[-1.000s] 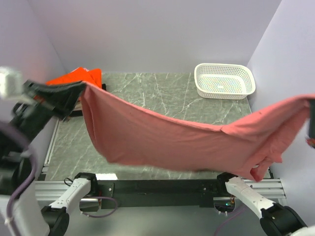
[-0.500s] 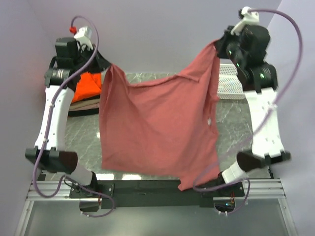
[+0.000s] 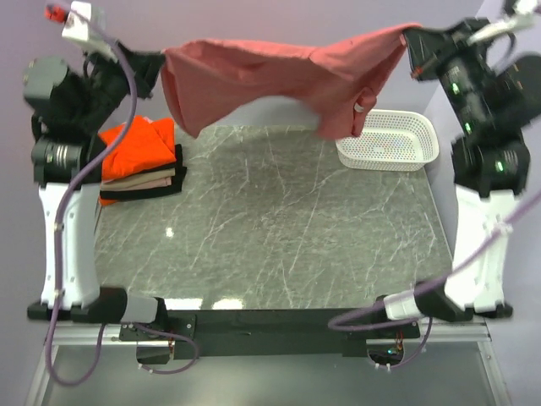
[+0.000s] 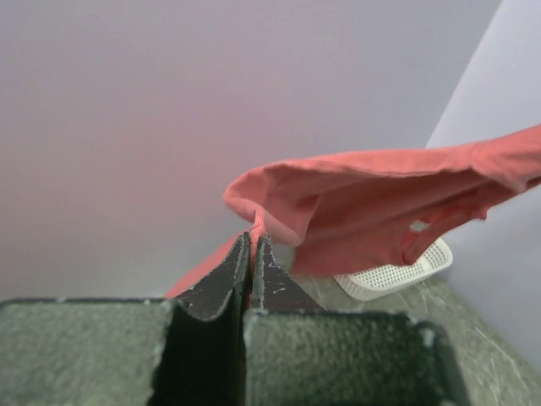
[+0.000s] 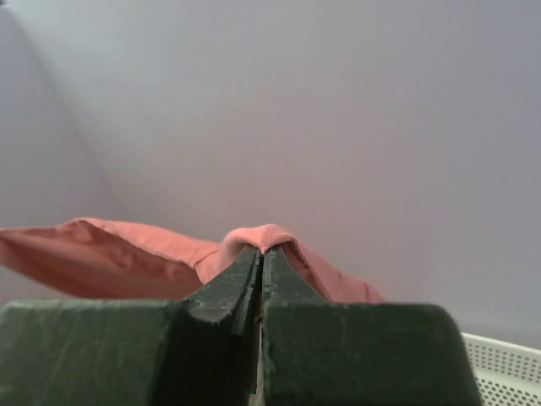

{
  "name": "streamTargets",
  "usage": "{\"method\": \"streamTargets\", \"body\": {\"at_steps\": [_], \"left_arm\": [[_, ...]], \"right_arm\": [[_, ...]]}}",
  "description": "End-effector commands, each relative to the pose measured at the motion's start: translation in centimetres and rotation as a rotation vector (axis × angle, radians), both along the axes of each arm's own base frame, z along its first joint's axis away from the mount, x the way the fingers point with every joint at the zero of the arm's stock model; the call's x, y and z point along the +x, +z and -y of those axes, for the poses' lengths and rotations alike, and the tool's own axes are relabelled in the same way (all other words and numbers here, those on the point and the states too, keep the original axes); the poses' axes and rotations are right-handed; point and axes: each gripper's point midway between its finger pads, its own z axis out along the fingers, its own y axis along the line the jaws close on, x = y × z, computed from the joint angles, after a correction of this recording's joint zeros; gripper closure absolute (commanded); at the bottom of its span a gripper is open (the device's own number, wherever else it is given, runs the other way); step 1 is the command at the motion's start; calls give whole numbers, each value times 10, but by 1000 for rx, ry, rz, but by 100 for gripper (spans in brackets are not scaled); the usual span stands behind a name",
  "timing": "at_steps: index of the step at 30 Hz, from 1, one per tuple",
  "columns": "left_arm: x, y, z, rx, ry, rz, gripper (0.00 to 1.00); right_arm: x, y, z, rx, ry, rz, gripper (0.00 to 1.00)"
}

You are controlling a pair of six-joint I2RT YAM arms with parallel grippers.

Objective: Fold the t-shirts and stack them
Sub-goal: Flatten the tshirt out

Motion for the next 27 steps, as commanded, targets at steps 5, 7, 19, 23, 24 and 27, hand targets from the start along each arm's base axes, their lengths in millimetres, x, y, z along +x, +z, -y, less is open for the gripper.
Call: {"method": "streamTargets", "body": {"at_steps": [5, 7, 19, 23, 24, 27], "left_arm": [[-34, -73, 6, 82, -58, -48, 99], [-36, -113, 5, 92, -57, -157, 99], [-111, -306, -33, 17, 171, -713, 67], [-118, -287, -36, -13, 194, -677, 41], [-121, -292, -39, -1, 208, -715, 34], [-115, -286, -45, 8, 248, -711, 31]], "right_arm": [[-44, -79, -12, -74, 88, -94, 100], [-54, -124, -10, -57, 85, -210, 100], [-146, -367, -27, 231, 141, -846, 100], [-161, -378, -19, 237, 97, -881, 100], [-162, -381, -18, 229, 91, -896, 100], [-166, -394, -17, 200, 81, -960, 100]]}}
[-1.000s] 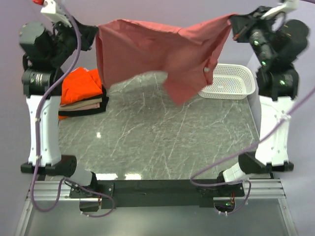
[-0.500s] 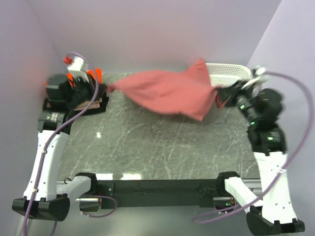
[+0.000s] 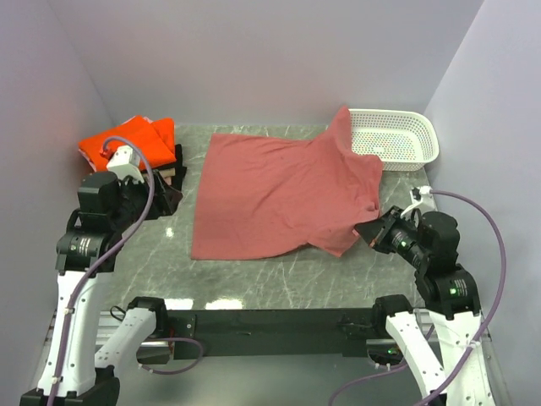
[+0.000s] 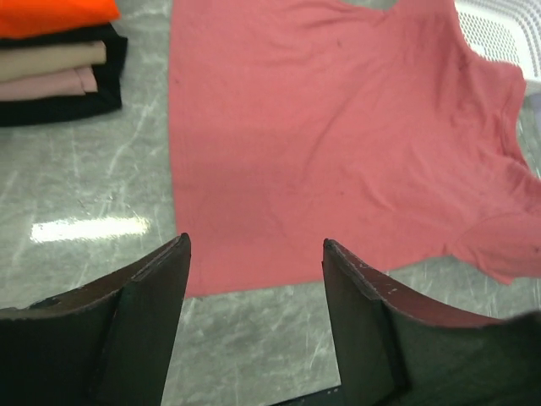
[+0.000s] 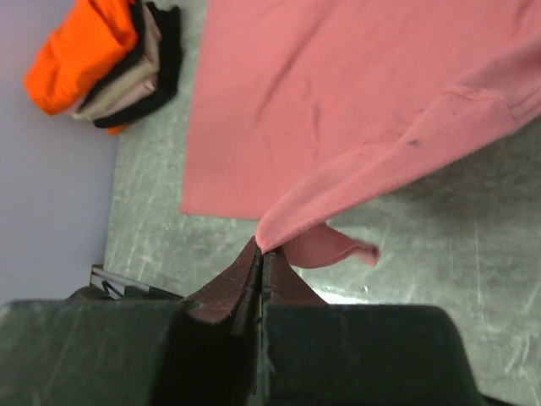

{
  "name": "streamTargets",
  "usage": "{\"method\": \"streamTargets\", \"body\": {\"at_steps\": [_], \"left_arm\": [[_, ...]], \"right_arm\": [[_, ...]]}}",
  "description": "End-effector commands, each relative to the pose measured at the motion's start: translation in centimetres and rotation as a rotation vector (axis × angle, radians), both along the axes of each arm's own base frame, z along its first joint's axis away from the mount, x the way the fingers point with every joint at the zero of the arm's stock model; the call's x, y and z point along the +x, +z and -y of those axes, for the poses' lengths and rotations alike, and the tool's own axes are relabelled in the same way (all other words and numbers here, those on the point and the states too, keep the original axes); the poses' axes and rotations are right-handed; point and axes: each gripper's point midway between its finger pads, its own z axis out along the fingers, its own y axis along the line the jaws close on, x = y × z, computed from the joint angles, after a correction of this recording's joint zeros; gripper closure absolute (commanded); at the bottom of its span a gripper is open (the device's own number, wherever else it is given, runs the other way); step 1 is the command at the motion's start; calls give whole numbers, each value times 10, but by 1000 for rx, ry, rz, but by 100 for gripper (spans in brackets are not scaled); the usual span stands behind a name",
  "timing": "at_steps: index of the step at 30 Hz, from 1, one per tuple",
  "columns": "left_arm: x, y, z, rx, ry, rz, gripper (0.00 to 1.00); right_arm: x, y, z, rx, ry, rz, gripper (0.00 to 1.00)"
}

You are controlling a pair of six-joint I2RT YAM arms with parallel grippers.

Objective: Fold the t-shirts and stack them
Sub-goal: Flatten the tshirt out

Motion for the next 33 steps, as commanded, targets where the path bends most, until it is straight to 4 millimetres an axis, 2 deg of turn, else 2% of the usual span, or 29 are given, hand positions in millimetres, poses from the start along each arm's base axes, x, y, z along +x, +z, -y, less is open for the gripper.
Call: {"method": "streamTargets", "body": {"at_steps": [1, 3, 4, 5, 6, 7, 10, 15, 18, 19, 21, 22, 23, 25, 26, 28, 31, 33], "left_arm": [[8, 6, -8, 8, 57, -2, 31], [12, 4, -3, -14, 38, 2, 30], [15, 5, 1, -24, 21, 10, 30], [17, -2, 7, -42, -10, -13, 31], [20, -2, 9, -50, -17, -10, 31], [22, -8, 11, -54, -22, -25, 31], [27, -10, 12, -56, -30, -26, 30], [40, -13, 22, -94, -49, -26, 30], [51, -20, 37, -103, -50, -28, 30], [49, -25, 53, -99, -87, -38, 30], [56, -33, 74, -97, -107, -51, 30], [57, -45, 89, -74, -120, -80, 30], [59, -50, 97, -69, -132, -90, 29], [65, -63, 107, -56, -139, -107, 29], [71, -79, 109, -42, -127, -148, 29], [74, -103, 105, -12, -96, -202, 28], [71, -128, 92, 14, -21, -251, 27], [70, -137, 74, 48, 76, -256, 26]], "right_arm": [[-3, -20, 2, -22, -9, -104, 100], [-7, -28, 2, -32, 2, -128, 100], [-9, -32, 3, -42, 5, -143, 95], [-14, -38, 6, -57, -4, -172, 82], [-17, -39, 8, -66, -11, -175, 75], [-18, -37, 10, -71, -24, -168, 63], [-23, -28, 20, -93, -74, -143, 44], [-16, -16, 25, -98, -109, -101, 40], [-1, -21, 23, -96, -110, -99, 40], [3, -29, 21, -91, -105, -117, 40], [17, -30, 18, -74, -103, -105, 40], [21, -39, 18, -76, -108, -116, 40], [30, -37, 18, -77, -114, -88, 40], [41, -53, 24, -111, -148, -125, 40], [47, -56, 26, -129, -155, -117, 40], [53, -78, 28, -166, -158, -175, 40], [56, -107, 20, -203, -132, -238, 41], [57, -123, 12, -226, -119, -266, 41]]}}
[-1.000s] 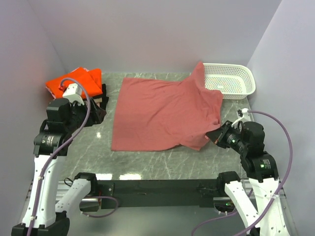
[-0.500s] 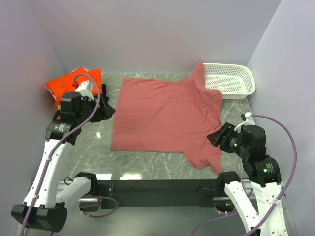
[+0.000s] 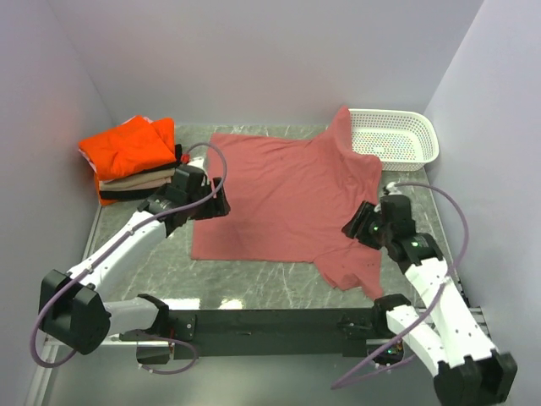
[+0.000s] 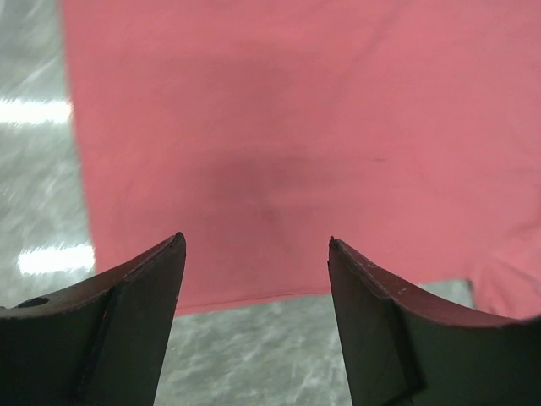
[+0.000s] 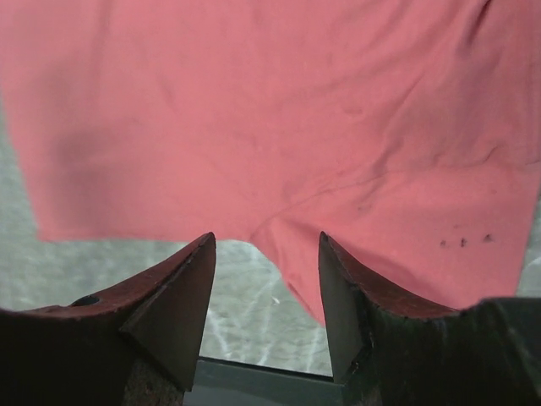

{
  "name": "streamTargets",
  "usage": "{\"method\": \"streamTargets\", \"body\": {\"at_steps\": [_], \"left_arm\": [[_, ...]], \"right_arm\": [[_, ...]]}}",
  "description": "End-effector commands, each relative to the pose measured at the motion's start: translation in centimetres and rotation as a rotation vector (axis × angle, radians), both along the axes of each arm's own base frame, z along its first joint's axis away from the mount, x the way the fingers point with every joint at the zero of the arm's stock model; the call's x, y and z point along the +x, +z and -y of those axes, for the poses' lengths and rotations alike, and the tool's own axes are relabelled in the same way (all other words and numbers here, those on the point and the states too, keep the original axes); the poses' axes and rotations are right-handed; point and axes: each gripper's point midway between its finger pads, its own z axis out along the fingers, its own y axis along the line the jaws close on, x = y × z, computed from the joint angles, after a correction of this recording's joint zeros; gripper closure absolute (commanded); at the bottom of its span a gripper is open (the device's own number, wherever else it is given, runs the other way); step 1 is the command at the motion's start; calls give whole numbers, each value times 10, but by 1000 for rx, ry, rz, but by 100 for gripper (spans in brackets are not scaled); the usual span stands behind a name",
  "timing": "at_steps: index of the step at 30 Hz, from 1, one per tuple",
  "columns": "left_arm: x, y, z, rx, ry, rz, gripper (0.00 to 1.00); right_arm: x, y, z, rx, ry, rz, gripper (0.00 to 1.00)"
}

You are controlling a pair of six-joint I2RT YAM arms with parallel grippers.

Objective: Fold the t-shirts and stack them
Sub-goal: Flatten the tshirt out

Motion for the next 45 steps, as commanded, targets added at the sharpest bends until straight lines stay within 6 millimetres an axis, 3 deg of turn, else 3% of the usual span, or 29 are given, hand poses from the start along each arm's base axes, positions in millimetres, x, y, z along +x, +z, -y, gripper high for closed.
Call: {"method": "streamTargets", "body": {"at_steps": [1, 3, 5, 12, 18, 24, 31, 34, 38, 41, 45], "left_arm": [[1, -5, -31, 41, 196, 26, 26], [-7, -21, -48, 81, 283, -1, 25], [-16, -29, -50, 48, 327, -33, 24], [-64, -90, -69, 0, 520, -201, 29], [-76, -107, -74, -26, 600, -242, 32], [-82, -140, -65, -22, 594, -343, 38], [-87, -148, -71, 3, 623, -353, 52], [-90, -148, -76, 23, 632, -353, 63], [-95, -145, -83, 44, 646, -348, 87], [-91, -128, -86, 40, 650, -306, 99], [-86, -98, -93, 27, 667, -239, 99]], "right_arm": [[9, -12, -19, -32, 39, 29, 41], [9, -22, -32, -26, 67, 11, 41], [10, -27, -48, -2, 105, 4, 41], [21, -34, -68, -4, 170, 1, 41], [28, -37, -76, -2, 210, 7, 41], [27, -46, -80, 0, 239, -2, 40], [26, -55, -73, -31, 225, -9, 40], [25, -56, -75, -22, 232, -13, 40], [27, -59, -76, -22, 234, -17, 40], [31, -64, -72, -52, 215, -30, 40], [38, -68, -70, -83, 203, -44, 40]]}}
